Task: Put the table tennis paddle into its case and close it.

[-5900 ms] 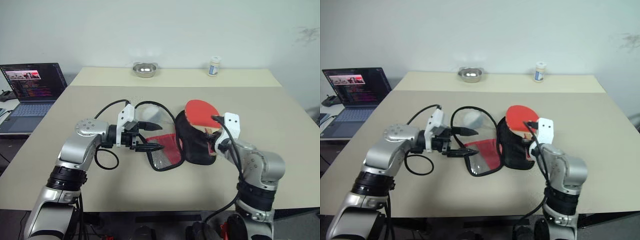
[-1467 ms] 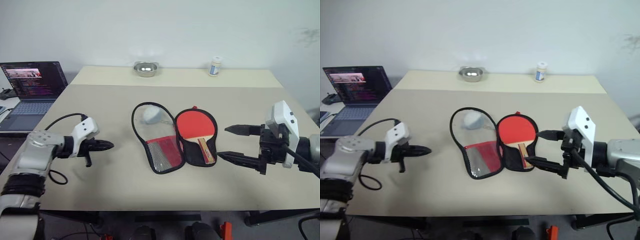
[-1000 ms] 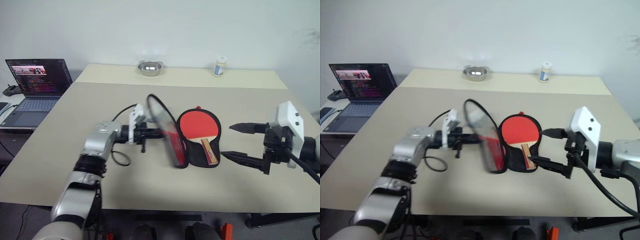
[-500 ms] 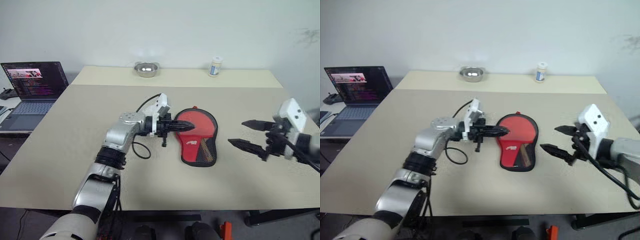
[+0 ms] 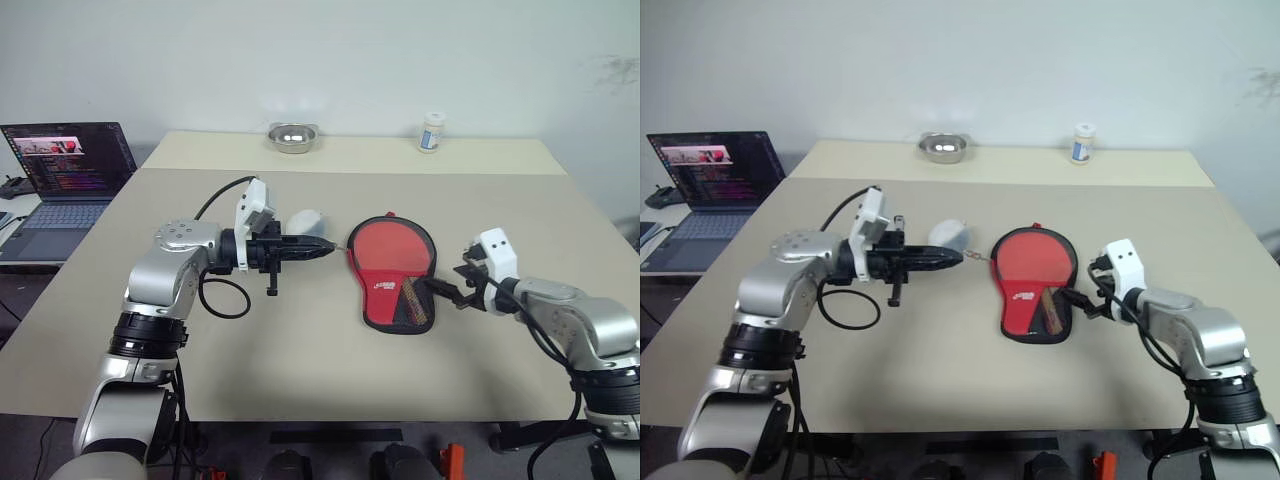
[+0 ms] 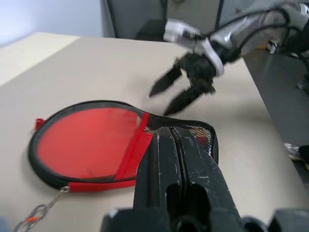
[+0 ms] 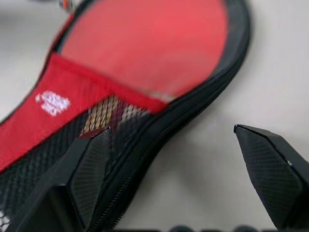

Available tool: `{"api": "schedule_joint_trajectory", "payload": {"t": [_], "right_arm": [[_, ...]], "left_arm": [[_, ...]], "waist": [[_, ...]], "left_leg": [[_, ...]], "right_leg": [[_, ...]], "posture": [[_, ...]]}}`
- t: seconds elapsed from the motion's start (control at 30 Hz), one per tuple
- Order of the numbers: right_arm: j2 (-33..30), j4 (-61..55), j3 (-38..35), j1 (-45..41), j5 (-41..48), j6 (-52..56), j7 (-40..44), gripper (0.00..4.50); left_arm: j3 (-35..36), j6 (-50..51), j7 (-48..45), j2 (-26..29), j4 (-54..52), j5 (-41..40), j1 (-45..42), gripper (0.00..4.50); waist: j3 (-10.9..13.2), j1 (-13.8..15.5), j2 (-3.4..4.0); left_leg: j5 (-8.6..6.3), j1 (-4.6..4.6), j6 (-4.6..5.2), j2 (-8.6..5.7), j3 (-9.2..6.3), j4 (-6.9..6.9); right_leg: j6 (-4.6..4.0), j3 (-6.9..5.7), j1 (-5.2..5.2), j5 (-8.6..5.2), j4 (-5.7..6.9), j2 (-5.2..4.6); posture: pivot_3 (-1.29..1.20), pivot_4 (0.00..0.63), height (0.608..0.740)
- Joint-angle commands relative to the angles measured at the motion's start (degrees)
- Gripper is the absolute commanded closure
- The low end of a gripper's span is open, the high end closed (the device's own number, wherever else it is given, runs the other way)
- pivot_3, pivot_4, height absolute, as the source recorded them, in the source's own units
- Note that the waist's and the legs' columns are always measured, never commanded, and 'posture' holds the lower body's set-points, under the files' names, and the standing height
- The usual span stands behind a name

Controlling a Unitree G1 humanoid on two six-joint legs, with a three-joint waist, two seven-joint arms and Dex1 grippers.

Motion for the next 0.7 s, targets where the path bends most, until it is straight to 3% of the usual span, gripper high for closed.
{"api": "schedule_joint_trajectory", "payload": {"t": [0.03,0.3,0.4,0.7], "right_arm": [[0.7,1.7,0.8,-1.9,-2.7,-2.8,0.5,0.00],[3.4,6.9,3.4,-3.0,-6.5,-3.7,1.5,0.00],[4.1,8.7,4.5,-3.5,-7.8,-3.8,2.4,0.58],[5.8,10.7,9.1,-4.3,-10.2,-2.5,5.7,3.38]], "left_arm": [[1.4,0.5,0.9,0.8,-2.7,-1.3,0.2,4.46],[0.9,0.0,1.6,0.6,-2.1,-1.0,-0.1,4.46],[0.8,-0.1,1.7,0.4,-2.0,-1.0,-0.1,4.50],[0.4,-0.4,1.5,1.0,-2.1,-0.5,0.7,4.50]], "waist": [[0.0,-0.1,0.00],[0.0,-0.1,0.00],[0.0,-0.3,0.00],[-0.1,-0.3,-0.08]], "left_leg": [[0.00,0.00,0.00,-0.01,0.04,0.01],[0.00,0.06,0.00,0.06,0.05,0.01],[0.00,0.11,0.00,0.06,0.10,0.01],[0.00,0.49,0.00,0.10,0.25,-0.02]], "right_leg": [[0.00,0.03,-0.01,0.00,0.01,-0.01],[0.00,0.03,-0.01,0.00,0.09,0.02],[0.00,0.07,0.00,0.00,0.12,0.02],[0.00,0.18,0.25,0.00,0.20,0.02]], "posture": [[0.00,0.150,0.740],[0.00,0.150,0.740],[0.00,0.150,0.740],[0.00,0.150,0.740]]}}
